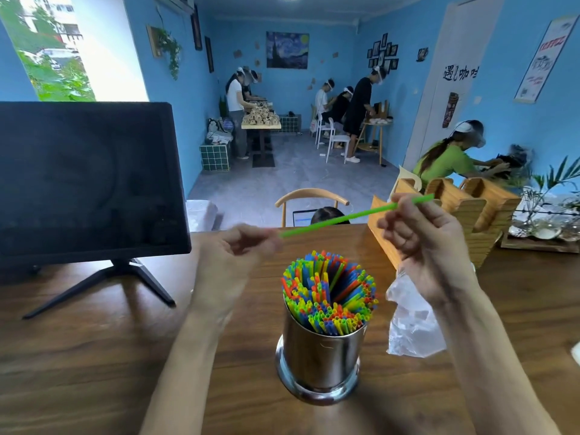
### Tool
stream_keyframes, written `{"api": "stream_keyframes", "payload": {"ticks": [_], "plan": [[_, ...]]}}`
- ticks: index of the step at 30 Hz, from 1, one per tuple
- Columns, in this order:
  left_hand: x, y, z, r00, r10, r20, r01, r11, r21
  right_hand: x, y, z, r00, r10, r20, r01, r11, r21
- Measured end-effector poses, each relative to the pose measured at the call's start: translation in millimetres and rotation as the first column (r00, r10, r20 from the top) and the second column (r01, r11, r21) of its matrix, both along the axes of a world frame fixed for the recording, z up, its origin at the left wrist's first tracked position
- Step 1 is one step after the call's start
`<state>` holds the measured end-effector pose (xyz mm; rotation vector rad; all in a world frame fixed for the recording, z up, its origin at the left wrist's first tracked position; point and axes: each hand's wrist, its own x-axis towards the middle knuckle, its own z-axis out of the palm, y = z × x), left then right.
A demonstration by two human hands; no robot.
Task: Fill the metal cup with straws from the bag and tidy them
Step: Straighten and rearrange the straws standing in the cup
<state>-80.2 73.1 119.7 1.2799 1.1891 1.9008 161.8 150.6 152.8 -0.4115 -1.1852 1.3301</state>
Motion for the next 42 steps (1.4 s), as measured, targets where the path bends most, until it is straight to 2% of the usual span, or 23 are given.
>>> {"api": "stream_keyframes", "payload": {"ticks": [2, 4, 7, 9, 11, 15, 16, 19, 21, 25, 29, 37, 42], "plan": [[-1, -2, -12, 0.977, -0.089, -0.194, 0.063, 0.989, -0.135, 8, 7, 5, 0.994, -0.111, -0.017, 0.111, 0.993, 0.034], [-3, -5, -19, 0.939, -0.136, -0.316, 0.067, 0.973, -0.221, 15, 14, 7, 0.972, -0.233, 0.001, 0.232, 0.967, 0.105], [-5, -10, -22, 0.914, -0.134, -0.383, 0.023, 0.959, -0.282, 18, 17, 7, 0.936, -0.349, 0.043, 0.333, 0.918, 0.215], [-6, -11, -24, 0.916, -0.117, -0.385, -0.001, 0.956, -0.293, 14, 17, 2, 0.910, -0.392, 0.133, 0.341, 0.892, 0.295], [-5, -13, -26, 0.921, -0.096, -0.377, -0.023, 0.954, -0.300, 8, 15, -6, 0.881, -0.404, 0.247, 0.303, 0.881, 0.362], [-3, -16, -24, 0.943, -0.137, -0.304, 0.011, 0.924, -0.382, -9, 9, -25, 0.826, -0.351, 0.441, 0.186, 0.908, 0.375], [-2, -16, -23, 0.942, -0.155, -0.297, 0.020, 0.912, -0.410, -13, 8, -30, 0.785, -0.357, 0.507, 0.161, 0.907, 0.389], [-2, -15, -23, 0.948, -0.175, -0.266, 0.039, 0.893, -0.449, -17, 9, -41, 0.572, -0.403, 0.714, 0.064, 0.890, 0.452], [-2, -15, -24, 0.959, -0.165, -0.231, 0.046, 0.893, -0.447, -18, 10, -45, 0.505, -0.362, 0.784, -0.029, 0.900, 0.434], [-3, -20, -22, 0.960, -0.206, -0.189, 0.095, 0.876, -0.473, -16, 11, -45, 0.526, -0.313, 0.791, -0.054, 0.916, 0.399], [-2, -20, -21, 0.942, -0.240, -0.234, 0.101, 0.868, -0.486, -14, 11, -44, 0.540, -0.301, 0.786, -0.036, 0.925, 0.379], [-3, -19, -20, 0.970, -0.180, -0.165, 0.091, 0.893, -0.440, -13, 7, -44, 0.556, -0.280, 0.783, -0.046, 0.930, 0.365], [-6, -17, -12, 0.988, -0.140, -0.067, 0.105, 0.918, -0.383, -11, 4, -39, 0.552, -0.273, 0.788, -0.055, 0.931, 0.362]]}}
